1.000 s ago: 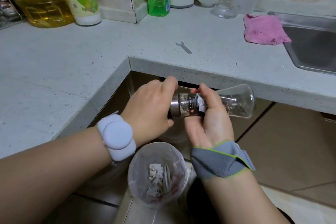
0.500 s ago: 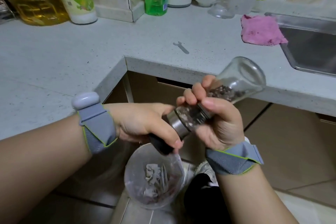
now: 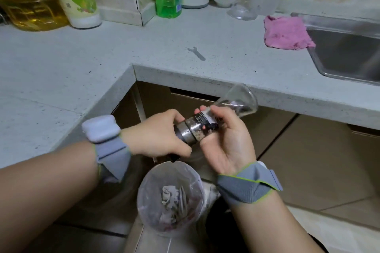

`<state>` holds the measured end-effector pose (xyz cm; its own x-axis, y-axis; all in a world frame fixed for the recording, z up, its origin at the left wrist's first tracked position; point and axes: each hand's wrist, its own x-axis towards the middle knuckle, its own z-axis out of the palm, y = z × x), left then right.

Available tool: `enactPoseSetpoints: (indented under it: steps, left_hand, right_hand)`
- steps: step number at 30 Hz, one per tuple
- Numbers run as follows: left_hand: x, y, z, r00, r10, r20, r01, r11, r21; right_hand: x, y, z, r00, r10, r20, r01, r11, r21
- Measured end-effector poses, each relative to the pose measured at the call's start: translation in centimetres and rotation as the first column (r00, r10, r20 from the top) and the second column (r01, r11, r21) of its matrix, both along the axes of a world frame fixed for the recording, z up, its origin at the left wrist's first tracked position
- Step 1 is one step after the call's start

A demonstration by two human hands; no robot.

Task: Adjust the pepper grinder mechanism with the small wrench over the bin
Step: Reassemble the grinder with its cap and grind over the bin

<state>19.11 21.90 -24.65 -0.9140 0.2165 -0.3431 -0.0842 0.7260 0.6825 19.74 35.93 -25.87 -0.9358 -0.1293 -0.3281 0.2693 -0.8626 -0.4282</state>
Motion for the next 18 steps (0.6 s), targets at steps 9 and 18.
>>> enactPoseSetpoints:
  steps: [9,18]
  left_hand:
    - [0.1,-1.5,2.0,0.668,-0.363,0.649,-0.221,0.736,0.64]
    - [1.2,0.5,-0.4,0.841,-0.206,-0.5,0.01,0.93,-0.366]
  right_hand:
    - [0.0,1.6,-0.9,0.82,0.393,-0.416,-0.434,0.901,-0.004]
    - [0.8,-2.3,-1.1,0.994,-0.083,0.068,0.089,0.991,-0.096]
